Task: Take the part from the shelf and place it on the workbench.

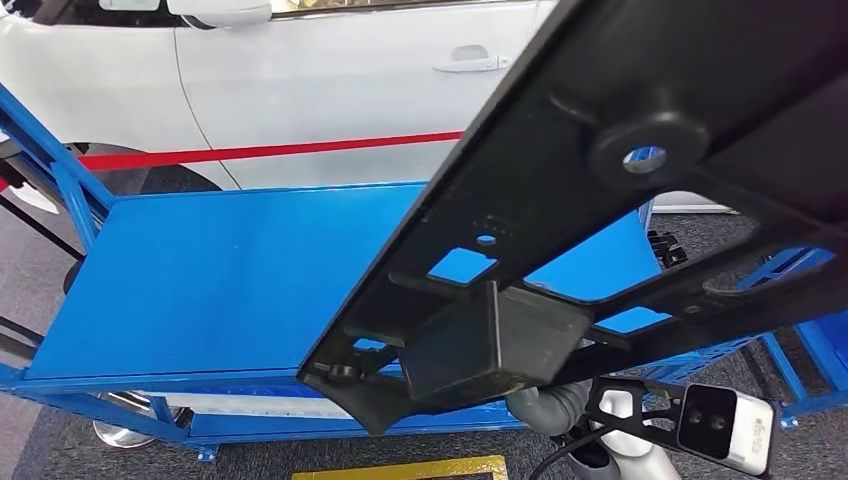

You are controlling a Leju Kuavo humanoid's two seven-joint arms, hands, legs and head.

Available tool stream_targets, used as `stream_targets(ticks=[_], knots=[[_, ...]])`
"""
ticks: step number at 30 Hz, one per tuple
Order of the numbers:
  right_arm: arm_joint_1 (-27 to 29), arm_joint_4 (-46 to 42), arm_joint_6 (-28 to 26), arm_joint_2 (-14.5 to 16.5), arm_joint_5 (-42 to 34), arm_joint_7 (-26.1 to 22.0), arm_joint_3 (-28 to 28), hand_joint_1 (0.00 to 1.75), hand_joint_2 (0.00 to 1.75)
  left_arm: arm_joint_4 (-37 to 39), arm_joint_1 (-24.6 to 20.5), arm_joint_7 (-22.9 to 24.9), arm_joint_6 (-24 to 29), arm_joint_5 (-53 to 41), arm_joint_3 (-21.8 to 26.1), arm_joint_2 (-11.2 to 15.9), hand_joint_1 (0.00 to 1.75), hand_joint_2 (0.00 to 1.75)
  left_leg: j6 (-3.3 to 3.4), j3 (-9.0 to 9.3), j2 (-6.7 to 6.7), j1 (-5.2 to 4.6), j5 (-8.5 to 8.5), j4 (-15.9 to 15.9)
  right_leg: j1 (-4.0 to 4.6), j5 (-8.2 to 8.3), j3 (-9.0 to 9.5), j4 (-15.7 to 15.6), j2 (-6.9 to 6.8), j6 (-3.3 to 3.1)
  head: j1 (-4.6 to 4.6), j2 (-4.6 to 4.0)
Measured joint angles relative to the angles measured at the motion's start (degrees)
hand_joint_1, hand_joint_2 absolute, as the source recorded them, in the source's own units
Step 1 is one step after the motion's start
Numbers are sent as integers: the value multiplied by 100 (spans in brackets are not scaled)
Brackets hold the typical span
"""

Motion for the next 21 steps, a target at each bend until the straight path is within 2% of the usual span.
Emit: stream_targets(ticks=[1,4,5,7,9,10,11,13,14,15,16,17,18,19,20,21], knots=[[-2,-27,-46,-13,31,17,20,175,175,0,-1,60,13,-13,0,8,0,175,15,119,0,-3,74,-122,11,37,-46,4,1,1,-1,0],[-18,-119,-201,-44,175,46,65,175,175,0,-26,193,72,-62,-2,27,0,175,110,819,4,-43,467,-1232,29,157,-148,15,-2,38,2,0],[-26,-147,-268,-55,233,47,78,175,175,0,-36,254,108,-78,-3,33,0,175,140,953,4,-67,541,-1480,28,200,-162,14,-7,67,3,0],[-37,-190,-420,-88,341,54,105,175,175,0,-37,406,228,-96,-4,41,0,175,190,973,3,-114,615,-1591,17,287,-167,-10,-18,137,7,0],[-29,-222,-571,-145,435,61,120,175,175,1,-18,555,397,-86,3,40,0,175,252,923,17,-100,739,-1622,3,301,-193,-20,-9,204,8,0],[-13,-240,-637,-187,480,60,120,175,175,1,-14,626,504,-72,14,40,0,175,289,878,32,-86,815,-1643,0,175,-235,56,0,233,10,0],[15,-262,-688,-237,521,55,111,175,175,1,-9,691,621,-55,32,39,0,175,323,816,48,-69,895,-1662,-6,-62,-306,243,9,259,14,0],[104,-311,-743,-346,580,38,63,175,175,0,4,782,844,-5,85,38,0,175,362,661,63,-71,1023,-1656,-29,-663,-467,899,14,306,21,0],[159,-337,-750,-397,600,31,24,175,175,0,19,806,931,13,118,38,0,175,362,576,65,-72,1082,-1645,-42,-843,-510,1234,13,329,21,0],[214,-364,-748,-440,627,26,-22,175,175,-1,36,820,1003,31,155,38,0,175,354,488,68,-71,1137,-1631,-55,-884,-490,1448,13,350,21,0],[267,-395,-736,-476,668,22,-72,175,175,-1,52,828,1066,44,195,38,0,175,342,400,71,-69,1187,-1611,-71,-808,-383,1481,12,367,21,0],[312,-427,-716,-508,713,13,-121,175,175,-3,65,831,1118,55,239,38,0,175,324,314,73,-65,1229,-1583,-89,-673,-181,1321,12,378,20,0],[351,-463,-698,-541,765,-8,-172,175,175,-7,75,831,1157,65,282,39,0,175,301,240,73,-61,1264,-1545,-107,-567,110,996,11,385,20,0],[381,-502,-687,-579,806,-33,-226,175,175,-19,88,828,1186,71,325,44,0,175,274,171,69,-63,1292,-1501,-109,-550,421,593,14,382,21,0],[411,-538,-684,-620,833,-63,-283,175,175,-33,100,825,1207,69,362,49,0,175,242,123,66,-66,1321,-1467,-102,-574,653,268,23,361,17,0],[441,-571,-688,-663,853,-97,-345,175,175,-46,111,820,1221,66,395,56,0,175,206,91,62,-70,1353,-1443,-90,-622,795,43,32,331,19,0]])
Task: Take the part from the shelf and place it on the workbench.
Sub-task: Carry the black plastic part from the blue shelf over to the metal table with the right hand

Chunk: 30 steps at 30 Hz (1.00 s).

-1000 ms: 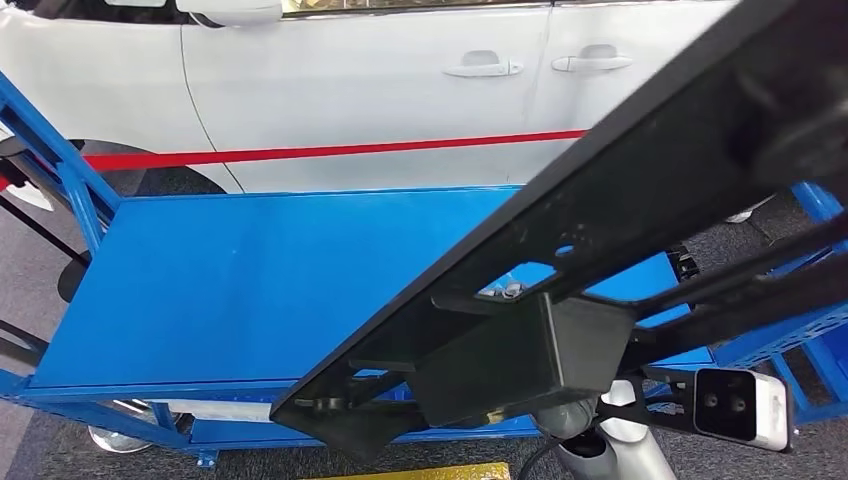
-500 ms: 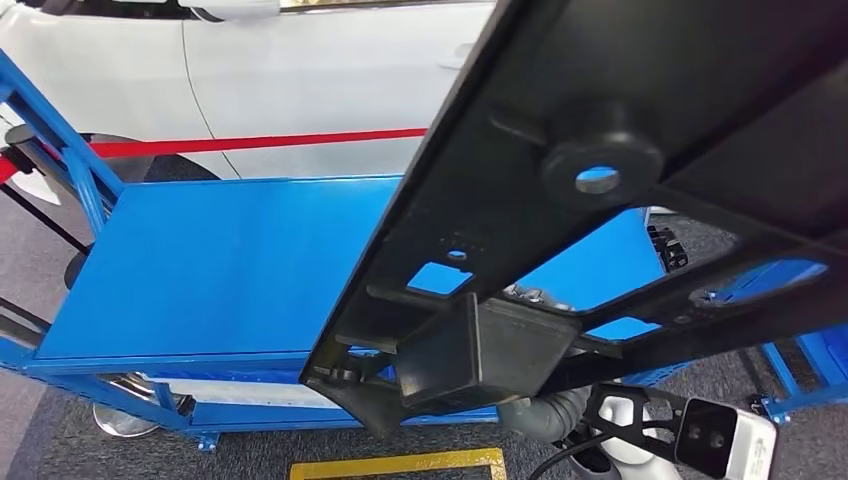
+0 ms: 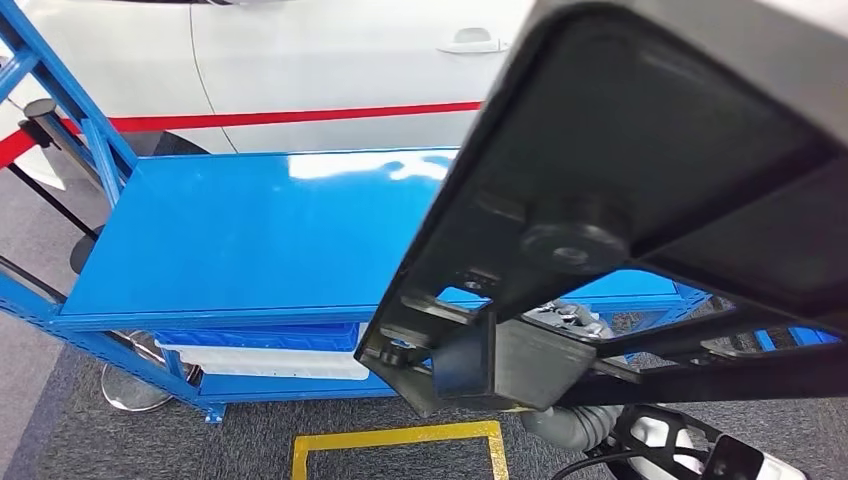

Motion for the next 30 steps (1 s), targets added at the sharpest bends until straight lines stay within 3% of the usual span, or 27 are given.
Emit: stream_targets(ticks=[2,4,6,8,9,10,12,13,15,16,18,19,20,23,24,25,27,28,30], knots=[[90,-51,-5,-84,24,-57,-120,175,175,-15,28,-24,18,-8,64,14,0,175,-80,-32,-8,3,83,-4,30,8,-1,-104,13,-97,-2,0],[221,-116,-1,-159,53,-84,-232,175,175,-28,66,-85,-10,-32,133,29,0,175,-144,-98,-16,29,-32,79,30,115,-84,-132,-7,-206,-1,0],[386,-226,11,-212,88,-84,-348,175,175,-50,98,-163,-81,-76,187,45,0,175,-178,-245,-19,48,-529,501,28,242,-213,-147,-29,-288,-3,0],[534,-321,20,-243,122,-85,-438,175,175,-64,106,-220,-153,-104,223,60,0,175,-192,-379,-19,48,-1027,1183,53,371,-384,-142,-35,-319,-5,0],[592,-348,21,-252,134,-85,-466,175,175,-68,103,-236,-180,-110,234,66,0,175,-191,-373,-19,47,-1099,1431,67,438,-475,-138,-38,-323,-4,0],[640,-370,22,-262,139,-85,-489,175,175,-75,99,-244,-201,-114,242,69,0,175,-183,-293,-20,45,-1034,1524,80,504,-566,-132,-38,-323,-5,0],[707,-406,21,-276,153,-85,-528,175,175,-94,93,-257,-227,-130,252,74,0,175,-144,140,-20,35,-716,1156,96,627,-730,-114,-35,-311,-4,0],[731,-430,21,-281,173,-85,-545,175,175,-104,84,-274,-251,-145,258,84,0,175,-109,464,-21,19,-657,749,104,685,-793,-103,-32,-295,-4,0],[769,-476,20,-288,235,-85,-568,175,175,-119,55,-322,-324,-186,265,108,0,175,-40,984,-23,-21,-734,-23,109,796,-859,-98,-43,-241,0,0],[783,-491,20,-291,259,-86,-573,175,175,-123,43,-340,-360,-201,267,117,0,175,-7,1091,-23,-45,-794,-227,101,853,-866,-111,-54,-206,-3,0],[802,-497,19,-298,281,-86,-575,175,175,-125,35,-352,-403,-215,272,121,0,175,54,1053,-11,-53,-705,-312,80,949,-878,-149,-66,-137,-6,0],[807,-496,17,-304,283,-86,-575,175,175,-125,28,-356,-418,-216,275,121,0,175,88,1004,-1,-45,-628,-334,71,889,-908,-122,-58,-106,-7,0],[807,-492,12,-309,285,-85,-573,175,175,-125,21,-362,-432,-216,278,120,0,175,126,937,14,-32,-542,-356,65,701,-956,-3,-47,-78,-3,0],[794,-449,-28,-315,304,-85,-561,175,175,-125,5,-394,-498,-232,288,106,0,175,187,679,45,-27,-323,-354,37,-177,-1143,912,-32,-4,3,0],[791,-423,-58,-315,323,-85,-555,175,175,-125,1,-405,-519,-248,290,100,0,175,181,584,48,-29,-253,-339,27,-272,-1160,1221,-33,20,4,0],[789,-398,-91,-315,347,-84,-548,175,175,-125,-4,-414,-534,-265,292,93,0,175,172,480,49,-28,-185,-316,15,-222,-1119,1407,-33,39,3,0],[788,-358,-160,-315,411,-83,-524,175,175,-125,-10,-439,-525,-289,298,84,0,175,134,250,46,-22,-71,-230,-14,96,-774,1240,-33,60,3,0],[790,-348,-186,-314,453,-82,-506,175,175,-125,-10,-459,-507,-294,305,81,0,175,107,144,42,-23,-30,-172,-25,143,-462,891,-32,60,3,0],[814,-340,-215,-313,536,-84,-459,175,175,-125,-5,-506,-463,-302,329,81,0,175,40,3,30,-27,37,-64,-7,-11,89,131,-25,14,-2,0]])
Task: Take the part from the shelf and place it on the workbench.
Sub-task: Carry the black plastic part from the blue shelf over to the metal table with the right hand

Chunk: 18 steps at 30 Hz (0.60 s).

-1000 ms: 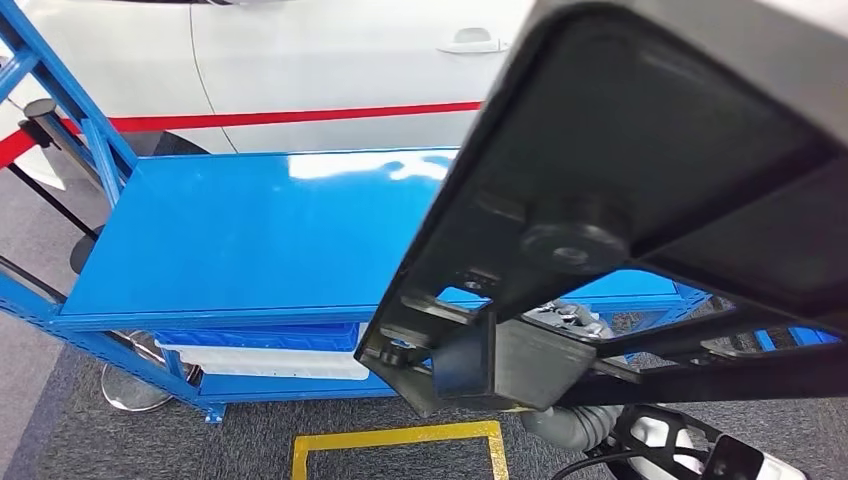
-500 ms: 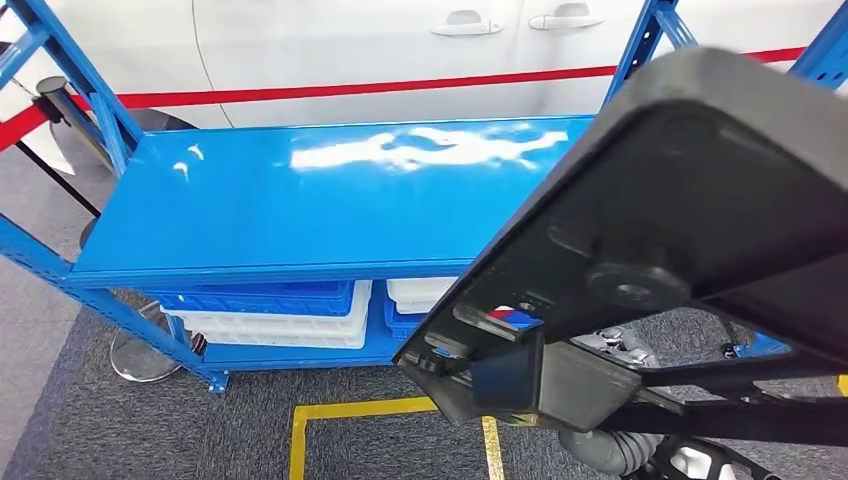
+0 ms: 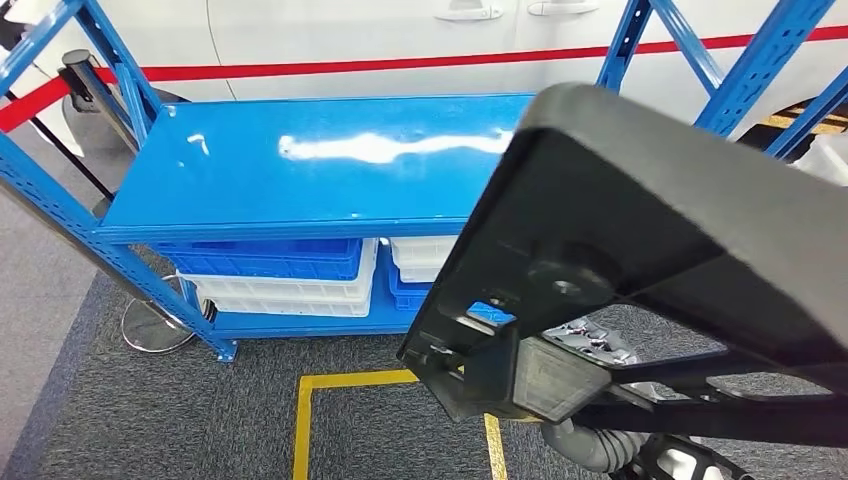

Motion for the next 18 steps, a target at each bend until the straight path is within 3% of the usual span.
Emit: stream_targets(ticks=[1,2,4,6,8,9,10,11,13,15,16,18], knots=[[19,-1,-4,1,29,-1,25,175,175,0,5,-19,16,0,16,2,0,175,-35,-37,-4,-2,40,25,23,-98,130,-224,2,-41,-1,0],[41,-1,-4,2,44,-1,45,175,175,0,10,-30,28,0,32,4,0,175,-71,-59,-7,1,87,33,45,-118,142,-308,2,-93,-3,0],[66,3,-4,3,55,0,79,175,175,0,36,-43,41,-3,61,15,0,175,-140,-124,-12,27,65,73,46,-18,38,-312,-19,-211,1,0],[65,6,-6,8,49,1,119,175,175,0,69,-62,42,-23,87,24,0,175,-191,-262,-19,54,-355,415,41,118,-101,-322,-42,-317,-2,0],[47,5,-16,19,37,2,165,175,175,0,85,-93,37,-48,137,36,0,175,-218,-419,-23,60,-919,1081,68,249,-263,-312,-46,-360,-5,0],[34,6,-26,25,35,2,182,175,175,0,87,-109,30,-55,169,47,0,175,-224,-450,-24,60,-1051,1386,82,313,-353,-303,-47,-363,-6,0],[19,6,-41,33,40,2,200,175,175,0,87,-126,19,-61,201,58,0,175,-223,-419,-25,59,-1050,1569,93,376,-447,-288,-49,-363,-6,0],[6,4,-59,40,52,2,216,175,175,-1,88,-142,1,-70,230,70,0,175,-215,-311,-25,58,-935,1590,102,434,-540,-272,-51,-360,-7,0],[-19,-4,-99,53,99,2,257,175,175,-3,92,-199,-55,-94,286,88,0,175,-172,184,-29,53,-634,1093,111,542,-703,-234,-52,-345,-8,0],[-51,-38,-135,63,148,2,312,175,175,-16,80,-268,-116,-123,353,107,0,175,-111,775,-32,24,-656,266,123,630,-802,-209,-53,-301,-6,0],[-76,-63,-151,66,167,1,344,175,175,-22,70,-296,-140,-142,390,114,0,175,-84,943,-31,3,-736,-20,121,671,-824,-208,-57,-269,-5,0],[-129,-110,-171,77,188,-2,404,175,175,-28,61,-326,-175,-181,466,119,0,175,-30,991,-27,-22,-771,-220,107,758,-839,-229,-71,-190,-2,0]])
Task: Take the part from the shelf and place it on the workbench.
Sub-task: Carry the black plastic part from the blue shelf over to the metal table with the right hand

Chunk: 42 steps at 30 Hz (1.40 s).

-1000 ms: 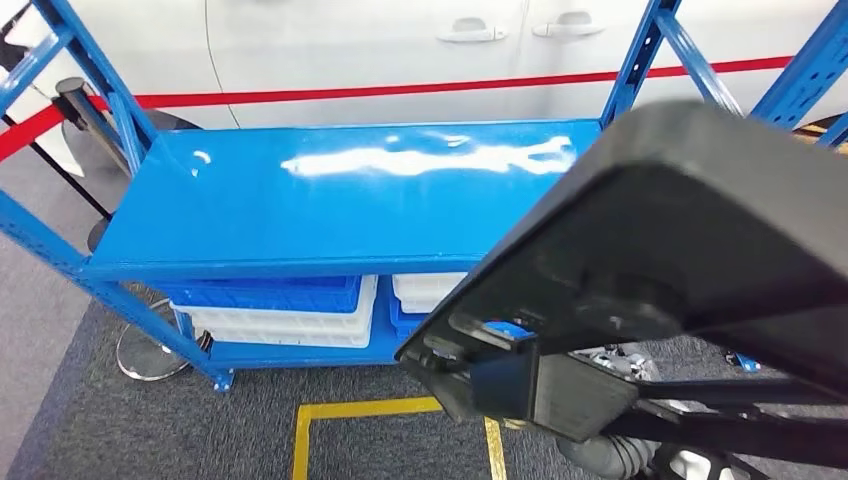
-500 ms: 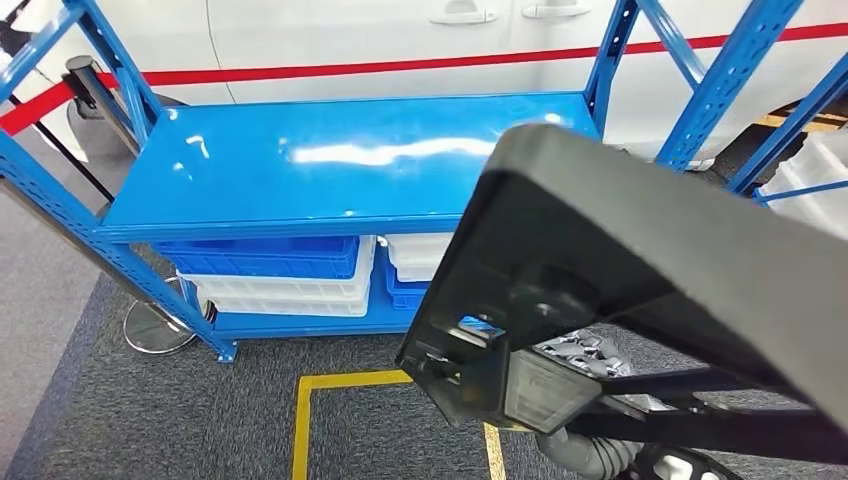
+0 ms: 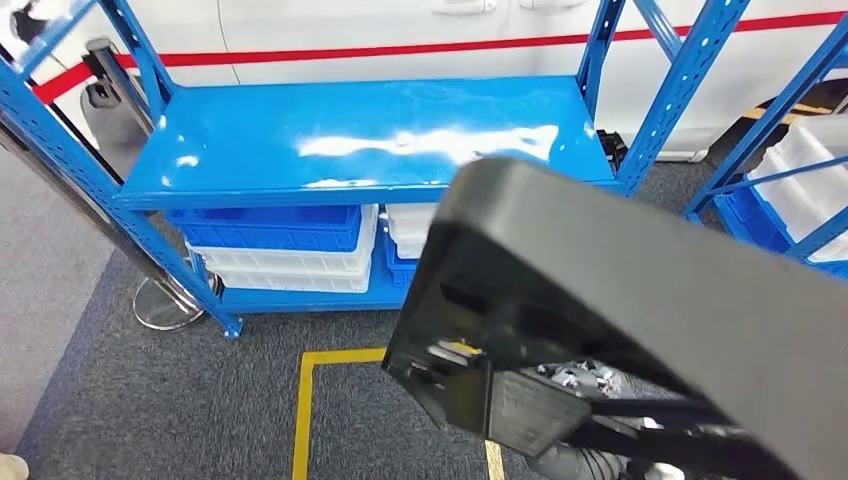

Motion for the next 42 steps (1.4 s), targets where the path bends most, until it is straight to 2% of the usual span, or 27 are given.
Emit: stream_targets(ticks=[2,3,6,7,8,9,10,12,13,16,18,21,22,23,24,25,27,29,31,32,34,36,37,38,39,40,42], knots=[[-45,-28,10,8,7,-2,33,175,175,0,-1,-3,-30,-27,63,0,0,175,64,-48,13,11,115,-46,-17,-53,-45,74,14,66,4,0],[-63,-38,20,9,8,-2,41,175,175,0,-2,-1,-43,-37,87,-1,0,175,92,-86,21,24,180,-69,-21,-206,-115,246,28,91,8,0],[-92,-47,78,9,49,-1,53,175,175,0,-7,19,-65,-78,146,-3,0,175,131,-241,35,27,308,-58,-50,-887,-432,1241,51,147,15,0],[-97,-47,102,9,79,-1,56,175,175,0,-7,38,-58,-107,168,-3,0,175,127,-290,34,27,338,-40,-58,-981,-451,1443,52,163,15,0],[-105,-50,120,9,112,-1,59,175,175,0,-9,66,-33,-143,189,-4,0,175,121,-334,40,30,361,-14,-67,-962,-370,1441,50,174,15,0],[-117,-58,134,9,137,-1,62,175,175,0,-10,97,6,-182,206,-5,0,175,111,-374,52,34,374,22,-76,-847,-180,1219,36,178,16,0],[-135,-69,151,9,155,0,63,175,175,0,-9,125,52,-228,221,-6,0,175,96,-410,67,37,374,65,-82,-701,74,848,-11,174,16,0],[-173,-87,176,8,163,2,66,175,175,0,4,163,128,-321,237,-5,0,175,52,-471,108,15,352,155,-52,-543,438,211,-163,124,15,0],[-186,-91,183,7,160,1,66,175,175,0,13,176,148,-363,241,-4,0,175,26,-493,133,2,344,188,-34,-535,494,71,-207,88,10,0],[-192,-96,184,-9,177,-3,67,175,175,-1,13,203,202,-456,248,-1,0,175,-57,-521,226,-2,333,214,-15,-507,449,31,-113,-26,5,0],[-208,-97,186,-17,235,-4,78,175,175,-2,-1,235,294,-512,255,-3,0,175,-123,-606,156,20,158,416,-32,-459,427,0,-40,-103,5,0],[-269,-80,213,-3,361,-3,136,175,175,-2,-12,322,540,-602,286,-10,0,175,-181,-1031,16,48,-383,1415,-36,-414,379,-7,74,-160,2,0],[-290,-69,239,9,381,-2,158,175,175,-2,-15,343,609,-622,295,-15,0,175,-189,-1151,6,53,-464,1694,-34,-404,368,-5,119,-163,2,0],[-314,-56,270,22,387,-2,179,175,175,-2,-19,355,651,-636,301,-21,0,175,-193,-1188,2,60,-435,1790,-34,-396,362,-2,166,-160,2,0],[-342,-44,300,37,385,-1,194,175,175,-2,-25,362,672,-644,306,-27,0,175,-192,-1126,-6,69,-300,1669,-35,-390,362,1,217,-155,2,0],[-378,-32,328,48,381,0,211,175,175,-2,-30,365,677,-647,315,-31,0,175,-186,-969,-37,81,-89,1345,-36,-385,365,7,268,-148,2,0],[-456,-3,377,62,344,2,234,175,175,-2,-39,365,685,-655,339,-34,0,175,-162,-622,-232,107,229,598,-36,-373,356,23,369,-113,4,0],[-531,56,434,66,215,1,264,175,175,-2,-44,365,717,-678,377,-43,0,175,-131,-479,-384,109,285,254,-44,-337,297,34,472,-38,4,0],[-577,126,483,52,-2,-1,296,175,175,-2,-52,367,760,-708,428,-56,0,175,-81,-487,-330,100,298,211,-56,-282,241,23,570,56,3,0],[-577,153,504,35,-110,-2,306,175,175,-2,-54,367,777,-725,451,-72,0,175,-41,-488,-274,103,325,186,-57,-289,221,38,559,91,4,0],[-545,178,552,-8,-268,-4,315,175,175,-2,-44,368,814,-773,482,-113,0,175,41,-488,-156,118,377,130,-44,-483,90,307,398,137,24,0],[-459,181,599,-58,-367,-4,319,175,175,-2,-8,368,850,-835,505,-156,0,175,82,-502,-37,100,392,121,-48,-856,-215,977,204,161,40,0],[-413,186,634,-85,-410,-4,319,175,175,-2,12,368,860,-874,514,-174,0,175,91,-511,28,88,391,125,-52,-988,-363,1309,171,172,39,0],[-371,192,676,-107,-445,-3,314,175,175,-2,26,368,857,-913,520,-185,0,175,95,-519,94,78,388,131,-55,-1026,-440,1500,153,179,40,0],[-340,199,725,-122,-464,-4,305,175,175,-2,31,368,843,-959,523,-193,0,175,97,-523,156,70,384,138,-55,-960,-416,1486,137,178,39,0],[-321,205,767,-131,-452,-4,293,175,175,-2,27,365,812,-1011,523,-197,0,175,95,-523,215,65,379,145,-52,-805,-275,1248,108,166,40,0],[-318,206,759,-134,-359,-3,282,175,175,-2,5,358,721,-1123,522,-200,0,175,75,-517,315,42,362,160,-12,-498,151,475,-78,103,40,0]])
